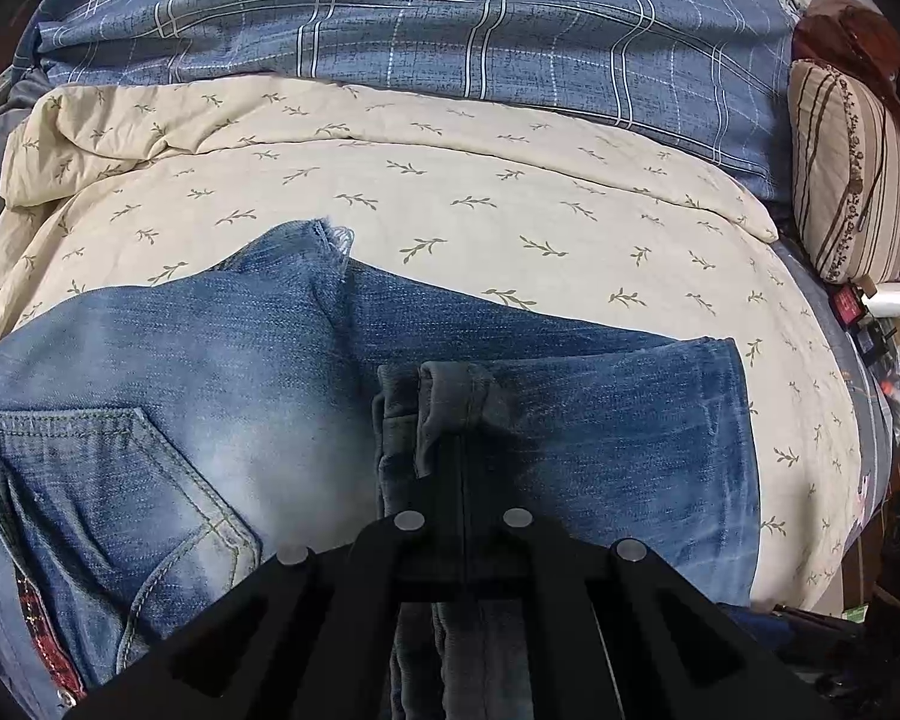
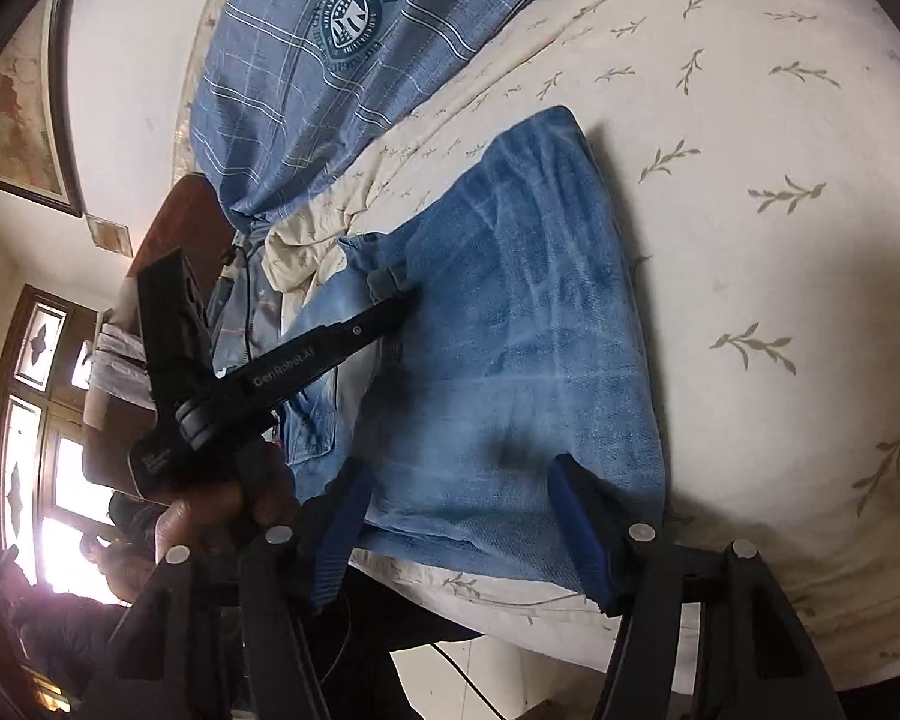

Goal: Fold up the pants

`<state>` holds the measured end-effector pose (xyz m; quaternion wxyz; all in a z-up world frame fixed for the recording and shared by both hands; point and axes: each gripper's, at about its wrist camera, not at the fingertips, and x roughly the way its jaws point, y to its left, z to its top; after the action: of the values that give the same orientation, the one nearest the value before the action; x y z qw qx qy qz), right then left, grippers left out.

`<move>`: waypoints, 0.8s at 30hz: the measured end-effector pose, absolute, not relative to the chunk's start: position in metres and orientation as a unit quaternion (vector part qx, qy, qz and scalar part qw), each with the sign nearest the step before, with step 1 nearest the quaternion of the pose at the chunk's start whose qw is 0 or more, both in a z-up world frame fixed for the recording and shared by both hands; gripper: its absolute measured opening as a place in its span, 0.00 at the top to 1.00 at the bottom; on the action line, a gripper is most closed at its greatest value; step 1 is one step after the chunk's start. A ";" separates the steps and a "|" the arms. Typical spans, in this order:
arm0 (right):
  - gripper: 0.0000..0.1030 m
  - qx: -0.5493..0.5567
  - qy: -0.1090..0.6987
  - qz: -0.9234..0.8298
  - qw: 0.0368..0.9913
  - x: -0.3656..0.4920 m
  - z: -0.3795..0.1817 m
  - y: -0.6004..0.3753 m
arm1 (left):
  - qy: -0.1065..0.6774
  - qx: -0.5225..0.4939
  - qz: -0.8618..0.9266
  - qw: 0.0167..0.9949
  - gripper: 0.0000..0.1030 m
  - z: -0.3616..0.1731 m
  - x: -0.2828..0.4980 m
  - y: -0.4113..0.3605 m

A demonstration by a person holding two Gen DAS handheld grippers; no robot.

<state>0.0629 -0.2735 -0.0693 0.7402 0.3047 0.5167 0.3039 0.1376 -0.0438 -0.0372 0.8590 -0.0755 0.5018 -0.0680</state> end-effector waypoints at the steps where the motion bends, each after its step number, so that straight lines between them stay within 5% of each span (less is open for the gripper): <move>1: 0.37 0.307 0.514 0.306 0.740 0.062 -0.069 -0.275 | 0.502 -0.074 -0.068 0.859 0.98 -0.037 0.138 -0.044; 5: 0.37 0.322 0.508 0.315 0.735 0.062 -0.076 -0.283 | 0.505 -0.098 -0.065 0.855 0.97 -0.029 0.132 -0.039; 9: 0.37 0.343 0.505 0.318 0.725 0.065 -0.078 -0.284 | 0.468 -0.126 -0.093 0.870 0.61 -0.008 0.093 -0.029; 10: 0.37 0.347 0.504 0.319 0.723 0.065 -0.079 -0.285 | 0.461 -0.122 -0.105 0.873 0.58 -0.007 0.083 -0.029; 17: 0.36 0.357 0.463 0.319 0.746 0.064 -0.048 -0.298 | 0.486 -0.001 -0.085 0.870 0.56 -0.047 0.058 -0.054; 24: 0.36 0.271 0.484 0.232 0.799 0.132 -0.031 -0.304 | 0.486 -0.017 -0.093 0.869 0.55 -0.048 0.057 -0.049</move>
<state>0.1322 -0.3038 -0.0306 0.7989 0.2706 0.4842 0.2325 0.0570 -0.0494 -0.0483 0.8690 -0.0174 0.4857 -0.0929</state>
